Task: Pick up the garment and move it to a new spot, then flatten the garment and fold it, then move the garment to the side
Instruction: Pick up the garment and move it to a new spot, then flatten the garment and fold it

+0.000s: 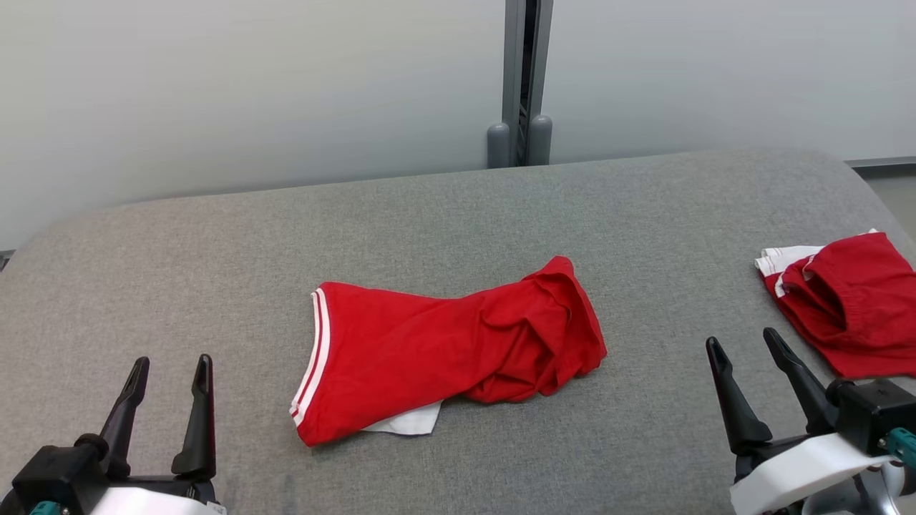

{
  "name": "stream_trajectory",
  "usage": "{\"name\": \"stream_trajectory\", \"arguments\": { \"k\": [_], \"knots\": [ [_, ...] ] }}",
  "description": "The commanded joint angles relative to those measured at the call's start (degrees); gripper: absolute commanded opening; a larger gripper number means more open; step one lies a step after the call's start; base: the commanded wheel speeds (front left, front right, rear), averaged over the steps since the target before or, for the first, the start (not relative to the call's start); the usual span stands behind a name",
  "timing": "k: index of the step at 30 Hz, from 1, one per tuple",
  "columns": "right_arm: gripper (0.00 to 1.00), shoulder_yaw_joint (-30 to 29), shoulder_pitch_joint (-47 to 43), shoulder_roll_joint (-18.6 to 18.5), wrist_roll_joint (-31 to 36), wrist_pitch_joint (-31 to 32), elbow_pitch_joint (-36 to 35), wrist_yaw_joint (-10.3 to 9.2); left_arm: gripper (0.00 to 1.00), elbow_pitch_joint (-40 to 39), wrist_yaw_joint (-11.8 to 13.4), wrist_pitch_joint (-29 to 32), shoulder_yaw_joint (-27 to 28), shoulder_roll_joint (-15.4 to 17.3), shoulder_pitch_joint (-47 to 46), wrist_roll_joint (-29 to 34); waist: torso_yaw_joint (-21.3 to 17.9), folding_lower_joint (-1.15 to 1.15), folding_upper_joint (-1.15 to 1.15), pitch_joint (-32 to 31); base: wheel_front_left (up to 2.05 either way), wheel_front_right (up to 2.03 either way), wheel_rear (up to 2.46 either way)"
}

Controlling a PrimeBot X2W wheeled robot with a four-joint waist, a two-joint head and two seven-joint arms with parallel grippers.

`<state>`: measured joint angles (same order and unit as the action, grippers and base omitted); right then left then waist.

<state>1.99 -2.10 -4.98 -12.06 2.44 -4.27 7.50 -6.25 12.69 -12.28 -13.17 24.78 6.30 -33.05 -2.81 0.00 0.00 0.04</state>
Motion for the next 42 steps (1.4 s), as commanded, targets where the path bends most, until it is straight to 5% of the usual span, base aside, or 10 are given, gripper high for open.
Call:
{"name": "stream_trajectory", "arguments": {
  "k": [1,42],
  "knots": [
    [1.00,-0.4,-0.9,-0.3,-0.3,0.3,-0.5,-0.02,1.00,-0.5,0.4,0.4,0.0,0.3,0.7,-0.4,0.1,0.00,0.00,-0.6,0.00,0.00,0.00],
    [1.00,-1.1,-1.1,0.7,-0.2,1.4,-2.1,-0.02,1.00,-2.8,1.5,2.1,-1.2,1.7,-0.3,0.0,1.3,0.00,0.00,0.8,0.00,0.00,0.00]
  ]
}}
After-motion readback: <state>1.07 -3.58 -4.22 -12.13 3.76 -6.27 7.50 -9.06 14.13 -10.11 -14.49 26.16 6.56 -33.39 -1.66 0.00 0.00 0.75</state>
